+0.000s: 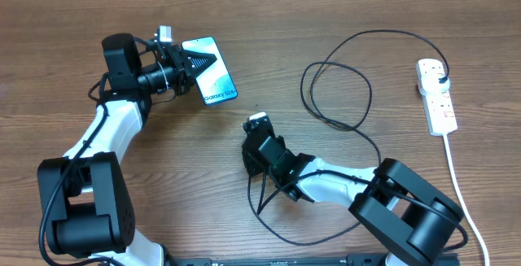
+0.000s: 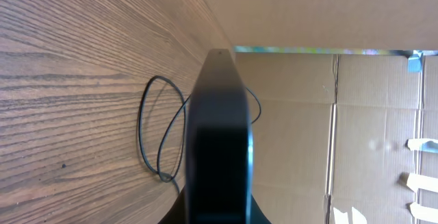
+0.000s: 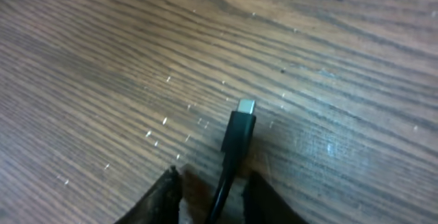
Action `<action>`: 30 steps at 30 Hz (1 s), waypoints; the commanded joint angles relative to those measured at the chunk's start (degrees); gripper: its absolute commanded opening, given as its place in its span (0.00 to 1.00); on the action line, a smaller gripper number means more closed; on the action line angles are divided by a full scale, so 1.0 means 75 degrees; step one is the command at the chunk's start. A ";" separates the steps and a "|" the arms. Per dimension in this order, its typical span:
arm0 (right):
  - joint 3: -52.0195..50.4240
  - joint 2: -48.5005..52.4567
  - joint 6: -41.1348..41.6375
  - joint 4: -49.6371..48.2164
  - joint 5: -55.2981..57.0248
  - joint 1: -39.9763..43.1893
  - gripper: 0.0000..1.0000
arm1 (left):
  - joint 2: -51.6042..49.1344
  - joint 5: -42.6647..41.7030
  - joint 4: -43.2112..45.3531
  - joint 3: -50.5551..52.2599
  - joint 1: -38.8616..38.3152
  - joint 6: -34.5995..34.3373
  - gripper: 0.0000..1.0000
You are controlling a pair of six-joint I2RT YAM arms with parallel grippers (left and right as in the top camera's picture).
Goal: Plug charger to phone and switch on socket
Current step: 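Lower the right gripper and grasp the black cable's USB-C plug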
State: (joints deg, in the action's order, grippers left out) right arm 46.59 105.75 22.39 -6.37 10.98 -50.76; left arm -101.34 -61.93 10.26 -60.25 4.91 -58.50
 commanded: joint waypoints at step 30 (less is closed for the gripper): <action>0.1282 -0.1714 0.0545 0.2521 -0.6000 0.1932 0.04 | 0.0023 -0.0239 0.0073 -0.0184 -0.0006 0.0428 0.04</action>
State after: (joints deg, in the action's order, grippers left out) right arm 55.35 93.73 27.44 12.58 -22.74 -37.08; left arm -101.34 -61.95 10.26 -60.25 4.99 -56.97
